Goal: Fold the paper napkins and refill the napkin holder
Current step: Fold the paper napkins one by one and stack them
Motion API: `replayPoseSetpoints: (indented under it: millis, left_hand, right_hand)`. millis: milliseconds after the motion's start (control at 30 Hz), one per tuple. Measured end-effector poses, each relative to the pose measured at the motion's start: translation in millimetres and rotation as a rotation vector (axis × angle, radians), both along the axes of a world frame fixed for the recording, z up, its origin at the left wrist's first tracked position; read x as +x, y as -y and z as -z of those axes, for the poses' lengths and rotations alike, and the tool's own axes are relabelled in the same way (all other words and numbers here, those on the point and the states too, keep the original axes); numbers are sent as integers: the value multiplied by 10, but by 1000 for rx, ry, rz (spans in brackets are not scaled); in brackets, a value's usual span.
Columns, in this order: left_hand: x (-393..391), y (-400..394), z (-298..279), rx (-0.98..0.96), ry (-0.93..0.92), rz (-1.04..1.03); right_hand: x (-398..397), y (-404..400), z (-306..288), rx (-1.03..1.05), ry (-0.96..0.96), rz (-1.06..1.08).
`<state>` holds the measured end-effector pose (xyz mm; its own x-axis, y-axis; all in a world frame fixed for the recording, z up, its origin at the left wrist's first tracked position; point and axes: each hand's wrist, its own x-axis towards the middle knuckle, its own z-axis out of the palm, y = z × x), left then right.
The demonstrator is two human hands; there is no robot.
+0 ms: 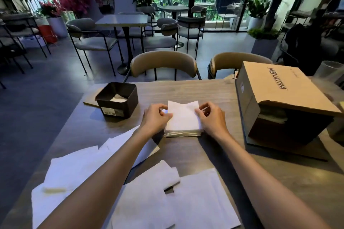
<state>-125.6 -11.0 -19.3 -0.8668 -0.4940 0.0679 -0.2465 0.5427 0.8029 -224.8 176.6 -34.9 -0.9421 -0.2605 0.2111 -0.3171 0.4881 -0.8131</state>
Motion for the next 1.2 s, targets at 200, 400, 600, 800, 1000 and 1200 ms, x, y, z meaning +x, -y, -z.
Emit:
replayPoseSetpoints:
  millis: [200, 400, 600, 800, 1000, 1200]
  left_hand:
    - [1, 10, 36, -82, -4, -9]
    - [128, 43, 32, -119, 5, -29]
    - [435, 484, -55, -266, 369, -40]
    - [702, 564, -61, -122, 354, 78]
    - [989, 517, -232, -5, -24, 192]
    - [1158, 617, -271, -69, -119, -63]
  right_hand:
    - [12, -1, 33, 30, -32, -25]
    - [99, -18, 41, 17, -89, -17]
    - [371, 37, 9, 0, -225, -53]
    - [761, 295, -65, 34, -270, -206]
    - [1198, 690, -215, 114, -176, -530]
    - [1249, 804, -309, -145, -101, -416]
